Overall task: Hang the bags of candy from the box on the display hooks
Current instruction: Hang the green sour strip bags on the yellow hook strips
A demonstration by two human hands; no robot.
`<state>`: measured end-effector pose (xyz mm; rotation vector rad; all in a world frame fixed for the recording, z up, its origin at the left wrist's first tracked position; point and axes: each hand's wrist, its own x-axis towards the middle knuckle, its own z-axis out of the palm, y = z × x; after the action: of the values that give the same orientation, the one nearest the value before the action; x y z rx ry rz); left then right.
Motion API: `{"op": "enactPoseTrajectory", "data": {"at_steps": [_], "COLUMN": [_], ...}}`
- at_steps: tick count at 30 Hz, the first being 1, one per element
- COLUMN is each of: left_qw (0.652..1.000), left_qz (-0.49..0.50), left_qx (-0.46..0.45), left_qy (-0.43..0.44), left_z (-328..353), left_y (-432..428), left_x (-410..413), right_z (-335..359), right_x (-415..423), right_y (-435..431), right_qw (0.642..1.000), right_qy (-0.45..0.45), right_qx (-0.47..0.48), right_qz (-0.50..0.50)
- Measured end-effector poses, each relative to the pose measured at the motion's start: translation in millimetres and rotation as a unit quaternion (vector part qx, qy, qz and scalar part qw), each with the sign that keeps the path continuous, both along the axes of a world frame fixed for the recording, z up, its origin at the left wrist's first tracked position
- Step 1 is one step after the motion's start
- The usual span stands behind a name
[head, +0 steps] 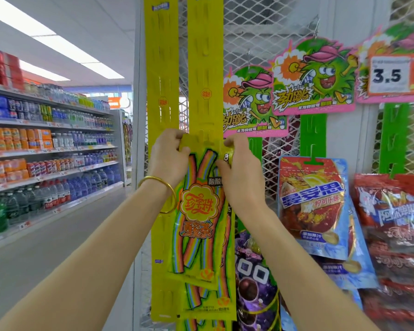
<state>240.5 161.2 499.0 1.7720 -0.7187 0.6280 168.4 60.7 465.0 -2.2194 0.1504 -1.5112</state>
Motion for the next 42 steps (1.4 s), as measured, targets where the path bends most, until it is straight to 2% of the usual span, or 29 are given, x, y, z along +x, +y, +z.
{"op": "enactPoseTrajectory", "data": {"at_steps": [3, 9, 18, 23, 25, 28, 31, 34, 35, 38, 40, 42], "left_qw": [1.000, 1.000, 0.998, 0.998, 0.997, 0.996, 0.993, 0.974, 0.964, 0.935, 0.914, 0.903], "left_qz": [0.020, 0.028, 0.048, 0.019, 0.029, -0.031, -0.096, -0.126, -0.130, -0.123, -0.134, -0.149], "left_qx": [-0.004, -0.003, -0.035, -0.061, -0.059, -0.080, -0.048, 0.041, 0.072, 0.179, 0.235, 0.262], "left_qy": [0.002, 0.013, 0.013, -0.010, -0.041, -0.030, 0.059, 0.183, 0.220, 0.279, 0.304, 0.307], "left_z": [-4.5, -5.8, -15.1, -35.4, -57.9, -117.0, -205.8, -299.2, -327.1, -390.3, -412.0, -421.5], "left_y": [-1.4, -1.4, -2.0, 6.6, 15.1, 27.6, 34.8, 40.3, 43.3, 49.6, 49.8, 49.3], "left_x": [3.1, -0.7, -14.9, -30.6, -44.4, -73.9, -94.7, -100.9, -98.9, -90.5, -88.9, -88.7], "right_z": [1.6, -0.2, -1.9, -11.2, -28.3, -77.6, -155.4, -265.0, -304.9, -414.8, -471.2, -514.8], "right_x": [-1.2, -1.6, -4.7, -26.7, -38.8, -60.3, -82.1, -93.3, -96.5, -106.5, -114.1, -121.3], "right_y": [0.1, 1.2, 7.1, 8.0, 9.7, 15.7, 18.6, 13.1, 10.3, 4.1, 4.5, 7.9], "right_qw": [0.999, 0.998, 0.997, 0.995, 0.997, 0.998, 0.982, 0.957, 0.940, 0.856, 0.802, 0.767], "right_qy": [-0.013, 0.008, 0.001, -0.016, -0.029, -0.022, 0.055, 0.213, 0.277, 0.449, 0.538, 0.584], "right_qx": [0.024, 0.007, 0.039, 0.031, 0.029, 0.046, 0.101, 0.136, 0.151, 0.228, 0.241, 0.254], "right_qz": [-0.020, -0.060, -0.066, -0.092, -0.071, 0.021, 0.148, 0.145, 0.132, 0.117, 0.097, 0.077]}}
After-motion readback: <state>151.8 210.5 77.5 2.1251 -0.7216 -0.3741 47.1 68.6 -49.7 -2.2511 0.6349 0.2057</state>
